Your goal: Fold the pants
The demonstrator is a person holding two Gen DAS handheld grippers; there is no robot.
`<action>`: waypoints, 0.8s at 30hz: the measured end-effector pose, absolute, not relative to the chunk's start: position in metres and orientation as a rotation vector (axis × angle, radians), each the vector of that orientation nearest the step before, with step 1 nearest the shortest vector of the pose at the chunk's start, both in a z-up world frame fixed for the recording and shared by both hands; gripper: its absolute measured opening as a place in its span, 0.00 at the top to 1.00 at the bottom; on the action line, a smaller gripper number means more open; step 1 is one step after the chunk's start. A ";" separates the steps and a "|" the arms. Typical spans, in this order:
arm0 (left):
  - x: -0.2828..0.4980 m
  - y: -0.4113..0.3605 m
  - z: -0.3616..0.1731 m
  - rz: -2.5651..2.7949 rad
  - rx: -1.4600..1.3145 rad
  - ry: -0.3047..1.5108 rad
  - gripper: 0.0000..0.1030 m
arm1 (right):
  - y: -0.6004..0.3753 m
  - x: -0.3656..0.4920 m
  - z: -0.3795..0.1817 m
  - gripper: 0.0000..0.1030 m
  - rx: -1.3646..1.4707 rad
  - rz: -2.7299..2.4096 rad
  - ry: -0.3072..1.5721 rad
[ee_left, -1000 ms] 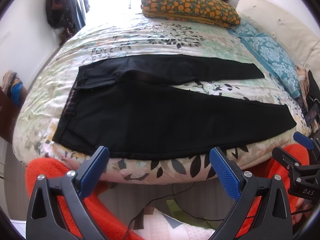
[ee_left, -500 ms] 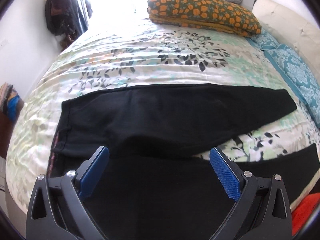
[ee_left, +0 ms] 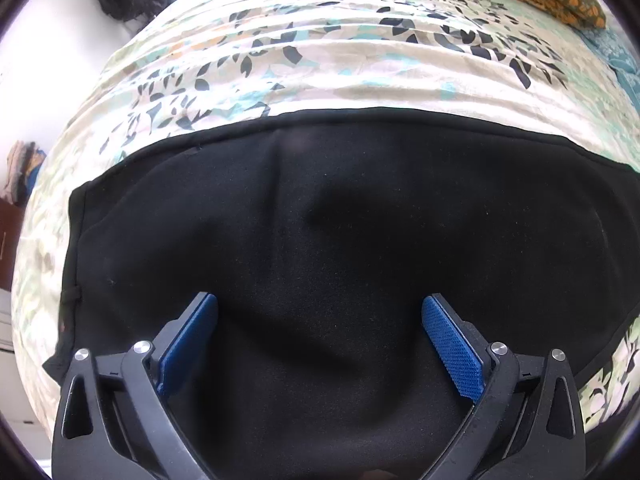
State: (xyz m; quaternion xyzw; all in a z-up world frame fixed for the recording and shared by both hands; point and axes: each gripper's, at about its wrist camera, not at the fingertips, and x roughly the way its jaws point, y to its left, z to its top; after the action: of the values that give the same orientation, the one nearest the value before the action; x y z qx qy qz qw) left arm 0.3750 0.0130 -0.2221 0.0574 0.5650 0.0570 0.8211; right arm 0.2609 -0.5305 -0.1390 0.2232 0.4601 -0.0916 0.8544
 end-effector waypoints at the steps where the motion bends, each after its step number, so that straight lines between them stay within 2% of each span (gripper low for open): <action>1: 0.372 0.012 -0.223 0.118 0.139 1.184 0.00 | -0.561 0.280 -0.150 0.00 0.461 -0.244 0.981; 6: 0.364 0.009 -0.224 0.124 0.144 1.134 0.00 | -0.668 0.368 -0.196 0.00 0.518 -0.303 1.093; 9: 0.361 0.009 -0.226 0.126 0.129 1.113 0.00 | -0.673 0.414 -0.212 0.00 0.499 -0.215 1.159; 10: 0.361 0.010 -0.225 0.127 0.132 1.107 0.00 | -0.664 0.425 -0.219 0.03 0.437 -0.193 1.215; 11: 0.360 0.009 -0.225 0.129 0.134 1.104 0.00 | -0.655 0.436 -0.227 0.23 0.367 -0.185 1.273; 12: 0.361 0.009 -0.224 0.131 0.131 1.108 0.00 | -0.645 0.445 -0.231 0.35 0.275 -0.190 1.316; 13: 0.362 0.010 -0.222 0.134 0.122 1.118 0.00 | -0.635 0.453 -0.229 0.75 0.180 -0.196 1.329; 14: 0.363 0.010 -0.220 0.136 0.108 1.127 0.00 | -0.631 0.460 -0.223 0.92 0.151 -0.179 1.316; 18: 0.374 0.008 -0.222 0.162 0.070 1.110 0.00 | -0.612 0.475 -0.196 0.93 0.018 -0.215 1.166; 20: 0.372 0.005 -0.222 0.179 0.078 1.088 0.00 | -0.600 0.479 -0.203 0.92 -0.070 -0.257 1.126; 22: 0.371 0.006 -0.220 0.168 0.090 1.098 0.01 | -0.594 0.483 -0.227 0.90 -0.090 -0.277 1.172; 24: 0.366 0.013 -0.212 0.172 0.089 1.121 0.01 | -0.591 0.472 -0.233 0.74 -0.117 -0.321 1.150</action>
State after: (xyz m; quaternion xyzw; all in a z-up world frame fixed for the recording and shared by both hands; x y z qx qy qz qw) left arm 0.3658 0.0133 -0.2121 0.0422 0.5307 0.0812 0.8426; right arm 0.4723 -0.5906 -0.2334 -0.0550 0.5409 -0.1510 0.8256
